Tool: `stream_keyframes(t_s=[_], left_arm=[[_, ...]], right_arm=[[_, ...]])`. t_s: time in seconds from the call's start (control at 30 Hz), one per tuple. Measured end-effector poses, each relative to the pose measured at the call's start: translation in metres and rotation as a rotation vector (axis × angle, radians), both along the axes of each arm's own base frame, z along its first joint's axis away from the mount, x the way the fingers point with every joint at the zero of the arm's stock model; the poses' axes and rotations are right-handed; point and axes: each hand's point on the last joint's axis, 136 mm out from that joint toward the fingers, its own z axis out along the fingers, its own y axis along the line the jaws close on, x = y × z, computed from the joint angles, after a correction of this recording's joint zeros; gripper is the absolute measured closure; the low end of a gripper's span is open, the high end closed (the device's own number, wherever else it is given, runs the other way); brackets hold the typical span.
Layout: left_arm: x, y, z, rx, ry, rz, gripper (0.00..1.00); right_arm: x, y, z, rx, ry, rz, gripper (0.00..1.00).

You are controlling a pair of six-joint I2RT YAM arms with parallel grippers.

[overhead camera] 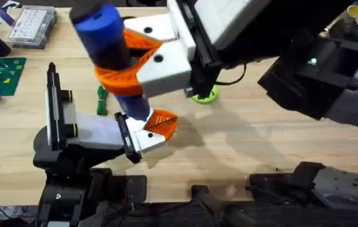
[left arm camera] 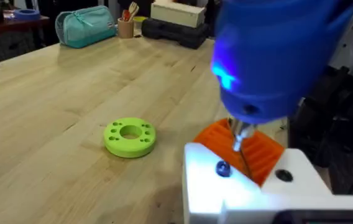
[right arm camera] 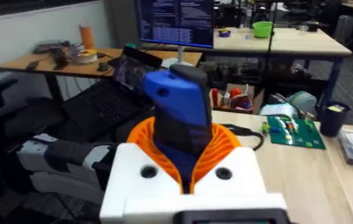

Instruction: Pick up the gripper from the table and insert it into the empty holder that is missing its gripper. Then pick up a screw, insert it into the mounting hole, and use the screwdriver to tighten it. Finally, clean up the table by picking up the vegetable and placing it into the bucket.

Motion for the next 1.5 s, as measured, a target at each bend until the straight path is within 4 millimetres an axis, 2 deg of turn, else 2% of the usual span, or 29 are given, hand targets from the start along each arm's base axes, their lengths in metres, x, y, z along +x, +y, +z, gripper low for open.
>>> stream_keyframes(t_s=[0.3, 0.67, 1.5], left_arm=[[0.0, 0.0, 0.0, 0.0, 0.0, 0.0, 0.984], [0.0, 0.0, 0.0, 0.0, 0.0, 0.0, 0.984], [0.0, 0.0, 0.0, 0.0, 0.0, 0.0, 0.984]], right_arm=[[-0.002, 0.001, -0.001, 0.007, -0.034, 0.004, 0.958], [0.002, 0.006, -0.013, -0.028, -0.013, 0.004, 0.96], [0.003, 0.006, -0.016, -0.038, -0.015, 0.002, 0.957]])
